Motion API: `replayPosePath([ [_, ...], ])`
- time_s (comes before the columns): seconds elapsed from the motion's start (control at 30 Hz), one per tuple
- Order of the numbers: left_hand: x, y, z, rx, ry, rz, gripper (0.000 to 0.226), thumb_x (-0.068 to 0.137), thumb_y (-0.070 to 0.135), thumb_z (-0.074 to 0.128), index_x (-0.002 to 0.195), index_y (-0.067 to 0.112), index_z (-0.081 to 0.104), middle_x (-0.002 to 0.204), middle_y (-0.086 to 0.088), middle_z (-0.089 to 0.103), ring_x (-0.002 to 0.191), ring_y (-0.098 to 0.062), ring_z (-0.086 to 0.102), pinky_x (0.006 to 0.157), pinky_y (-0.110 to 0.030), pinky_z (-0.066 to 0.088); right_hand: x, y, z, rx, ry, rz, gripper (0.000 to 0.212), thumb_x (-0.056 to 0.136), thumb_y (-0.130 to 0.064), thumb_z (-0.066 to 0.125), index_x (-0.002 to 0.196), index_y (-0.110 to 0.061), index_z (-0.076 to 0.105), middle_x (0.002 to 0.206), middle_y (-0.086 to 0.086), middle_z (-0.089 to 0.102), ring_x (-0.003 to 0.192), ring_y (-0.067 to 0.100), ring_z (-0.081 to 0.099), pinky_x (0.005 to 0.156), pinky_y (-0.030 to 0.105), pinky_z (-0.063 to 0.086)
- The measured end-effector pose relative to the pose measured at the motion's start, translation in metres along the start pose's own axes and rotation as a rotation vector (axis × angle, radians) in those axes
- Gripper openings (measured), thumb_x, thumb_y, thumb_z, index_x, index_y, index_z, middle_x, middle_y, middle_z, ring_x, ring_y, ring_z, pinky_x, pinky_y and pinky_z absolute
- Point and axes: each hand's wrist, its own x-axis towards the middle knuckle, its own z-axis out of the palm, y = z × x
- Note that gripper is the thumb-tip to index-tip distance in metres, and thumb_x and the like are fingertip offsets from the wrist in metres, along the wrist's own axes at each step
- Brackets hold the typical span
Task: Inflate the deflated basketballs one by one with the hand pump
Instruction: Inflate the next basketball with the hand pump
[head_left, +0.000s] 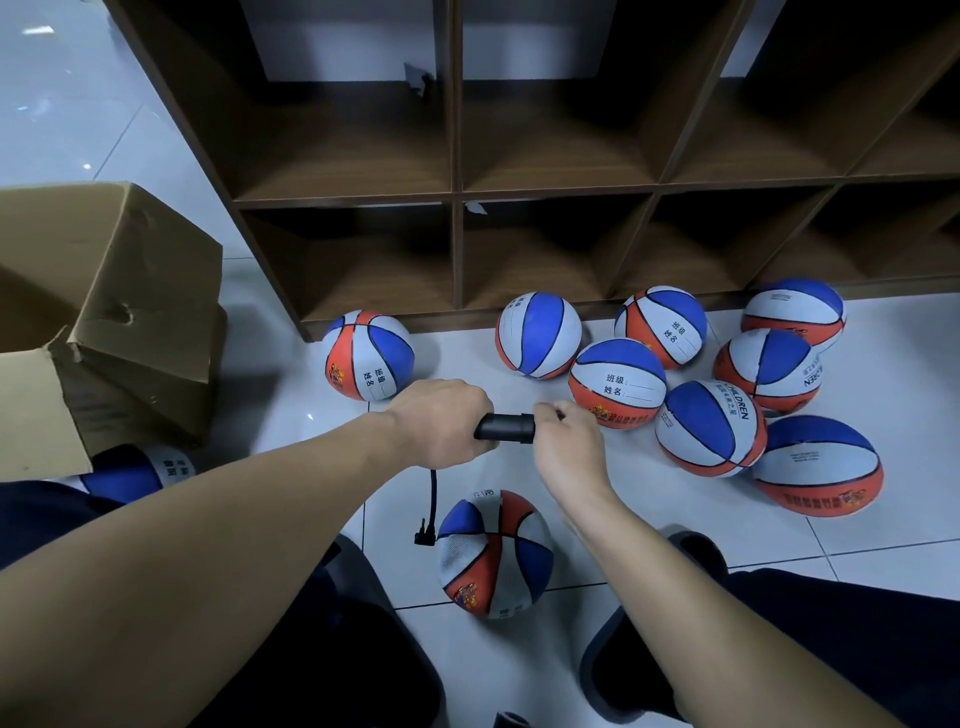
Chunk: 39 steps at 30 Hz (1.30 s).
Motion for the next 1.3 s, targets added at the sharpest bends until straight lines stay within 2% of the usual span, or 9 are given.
replayPosePath([
  [0.1,0.001,-0.003,0.0,-0.02,-0.002,0.005,0.028,0.1,0.05,0.061,0.085,0.026,0.064,0.072,0.006,0.062,0.065,-0.017,0.06,0.055,-0.031,0.043,0.005,-0.002,-0.006,-0.021,-0.02,-0.015,0.035,0.106,-0.029,0.053,0.074,-0.014,0.047,0.066,-0.001,0.048,0.063,0.021,0.045,0.059,0.033,0.038],
  [0.2,0.0,-0.007,0.0,-0.052,-0.01,-0.002,0.025,0.099,0.049,0.063,0.086,0.028,0.064,0.073,0.006,0.062,0.067,-0.018,0.061,0.058,-0.033,0.05,0.013,-0.004,-0.018,-0.059,-0.003,-0.044,0.036,0.102,-0.022,0.053,0.069,-0.016,0.041,0.061,-0.002,0.04,0.061,0.021,0.037,0.058,0.034,0.031],
  [0.33,-0.002,-0.022,-0.001,-0.078,-0.032,-0.053,0.026,0.1,0.046,0.065,0.081,0.029,0.06,0.071,0.007,0.061,0.066,-0.016,0.059,0.056,-0.031,0.043,0.025,-0.004,-0.041,-0.005,0.079,0.001,0.036,0.1,-0.019,0.056,0.07,-0.018,0.037,0.065,-0.001,0.034,0.065,0.021,0.031,0.058,0.032,0.027],
  [0.47,-0.005,-0.033,-0.002,-0.111,-0.052,-0.108,0.023,0.1,0.046,0.066,0.084,0.029,0.064,0.074,0.004,0.065,0.07,-0.019,0.065,0.062,-0.034,0.055,0.033,-0.004,-0.054,0.042,0.162,0.013,0.034,0.101,-0.02,0.058,0.072,-0.01,0.045,0.064,0.001,0.04,0.062,0.019,0.036,0.055,0.03,0.034],
  [0.6,-0.003,-0.019,-0.003,-0.1,0.0,-0.096,0.028,0.101,0.051,0.063,0.083,0.03,0.063,0.072,0.006,0.065,0.068,-0.019,0.065,0.059,-0.032,0.052,0.028,-0.004,-0.045,0.036,0.245,-0.037,0.036,0.1,-0.018,0.054,0.068,-0.012,0.04,0.062,0.001,0.037,0.061,0.02,0.034,0.058,0.036,0.031],
  [0.73,-0.004,-0.008,-0.003,-0.075,-0.01,-0.093,0.03,0.103,0.051,0.06,0.086,0.027,0.066,0.073,0.004,0.064,0.065,-0.019,0.062,0.053,-0.029,0.041,0.016,-0.004,-0.028,-0.023,0.15,-0.091,0.037,0.102,-0.02,0.051,0.069,-0.015,0.036,0.065,-0.001,0.039,0.065,0.02,0.035,0.063,0.038,0.032],
  [0.93,-0.001,0.004,-0.002,-0.02,0.005,-0.052,0.033,0.102,0.05,0.057,0.084,0.024,0.064,0.072,0.004,0.061,0.064,-0.021,0.058,0.052,-0.031,0.036,0.0,-0.006,-0.009,-0.002,0.019,-0.07,0.035,0.104,-0.024,0.05,0.071,-0.016,0.039,0.068,-0.003,0.042,0.066,0.021,0.038,0.062,0.037,0.031],
  [1.07,0.001,0.005,-0.001,-0.027,0.007,-0.028,0.032,0.101,0.049,0.058,0.083,0.023,0.064,0.071,0.003,0.061,0.063,-0.019,0.058,0.053,-0.032,0.039,-0.001,-0.007,-0.004,-0.002,-0.02,-0.028,0.034,0.104,-0.032,0.051,0.075,-0.014,0.047,0.07,-0.001,0.048,0.066,0.022,0.045,0.062,0.036,0.036],
  [1.3,0.002,-0.001,0.002,0.008,-0.001,-0.015,0.031,0.1,0.049,0.06,0.081,0.026,0.062,0.07,0.004,0.06,0.062,-0.018,0.057,0.057,-0.032,0.047,-0.002,-0.002,0.0,0.038,-0.046,0.001,0.038,0.107,-0.037,0.052,0.077,-0.014,0.046,0.071,-0.002,0.046,0.067,0.021,0.044,0.063,0.035,0.035],
])
